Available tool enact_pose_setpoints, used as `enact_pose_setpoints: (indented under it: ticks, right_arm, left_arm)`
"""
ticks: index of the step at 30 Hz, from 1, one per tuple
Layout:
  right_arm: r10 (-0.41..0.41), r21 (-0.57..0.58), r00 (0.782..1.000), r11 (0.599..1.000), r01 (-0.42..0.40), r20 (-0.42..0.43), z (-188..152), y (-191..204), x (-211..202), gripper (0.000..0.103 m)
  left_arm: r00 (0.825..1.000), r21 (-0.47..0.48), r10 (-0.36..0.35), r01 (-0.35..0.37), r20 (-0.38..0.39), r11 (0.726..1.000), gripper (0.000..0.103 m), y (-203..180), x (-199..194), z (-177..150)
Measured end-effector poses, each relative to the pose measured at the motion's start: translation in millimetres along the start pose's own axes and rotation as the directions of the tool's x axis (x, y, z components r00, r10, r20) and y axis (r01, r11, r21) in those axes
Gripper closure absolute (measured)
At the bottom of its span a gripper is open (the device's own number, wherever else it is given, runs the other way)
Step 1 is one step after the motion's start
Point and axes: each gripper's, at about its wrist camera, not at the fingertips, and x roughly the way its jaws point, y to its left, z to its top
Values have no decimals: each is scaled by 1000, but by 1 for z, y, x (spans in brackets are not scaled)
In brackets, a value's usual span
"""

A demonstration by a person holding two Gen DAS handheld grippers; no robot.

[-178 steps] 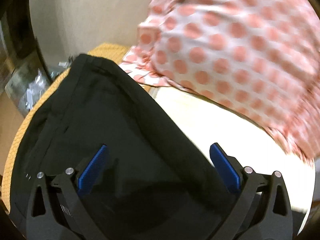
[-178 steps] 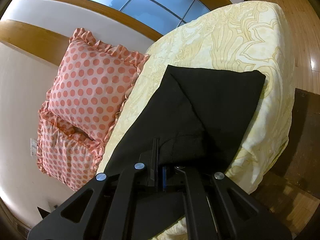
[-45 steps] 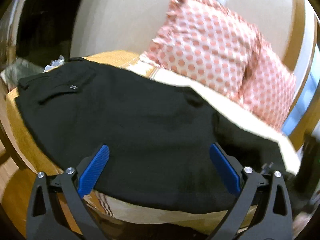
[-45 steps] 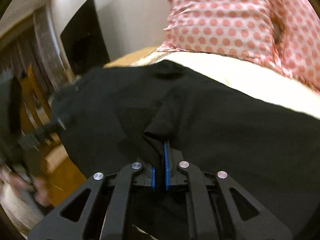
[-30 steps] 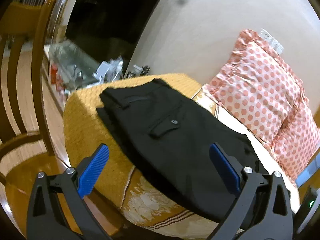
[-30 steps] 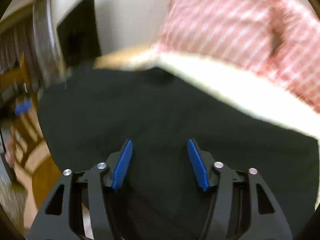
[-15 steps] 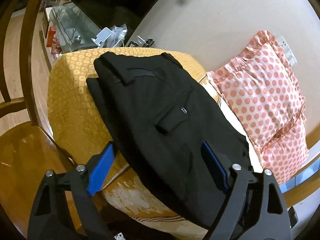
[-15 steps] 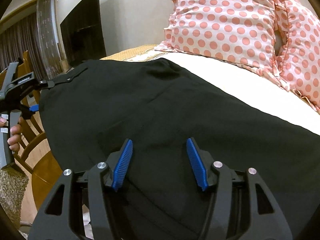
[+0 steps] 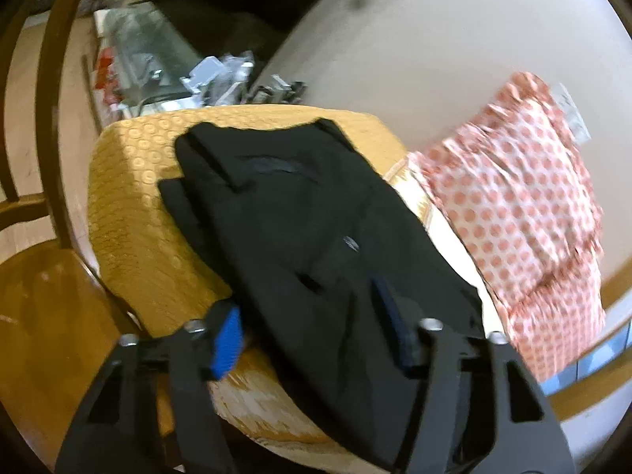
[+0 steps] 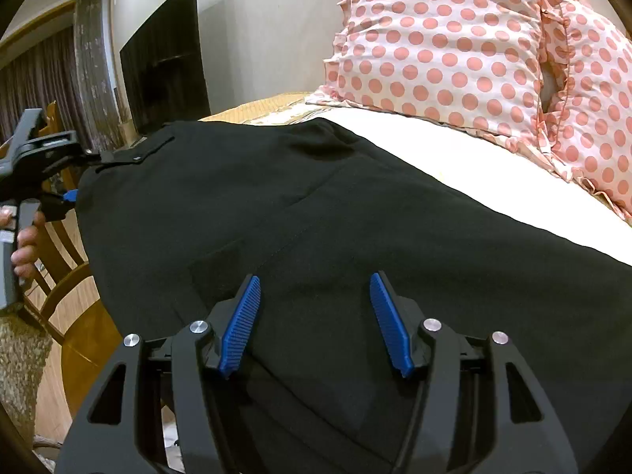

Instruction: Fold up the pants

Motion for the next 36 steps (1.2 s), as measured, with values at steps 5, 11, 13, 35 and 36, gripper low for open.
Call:
enact_pose_setpoints:
  ticks: [5, 11, 13, 35, 36]
  right_arm:
    - [38, 44, 999, 998, -38, 12, -3, -6, -9, 38]
    - [5, 141, 997, 990, -17, 81, -14, -41, -48, 29]
    - [-33, 190, 994, 982, 12, 109, -20, -60, -64, 29]
    - [-411, 677, 910, 684, 271, 51, -127, -224, -155, 27]
    - [-408, 681, 912, 682, 266, 52, -128, -224, -154, 27]
  left_arm:
    - [999, 9, 30, -30, 28, 1000, 83, -2, 2, 6]
    - [985, 281, 50, -95, 163, 955, 88, -82, -29, -5]
    - [981, 359, 31, -99, 190, 928, 88, -113, -36, -12]
    - [920, 899, -154, 388, -362, 203, 88, -334, -18, -336]
    - [915, 890, -157, 399, -371, 222, 88, -338, -17, -332]
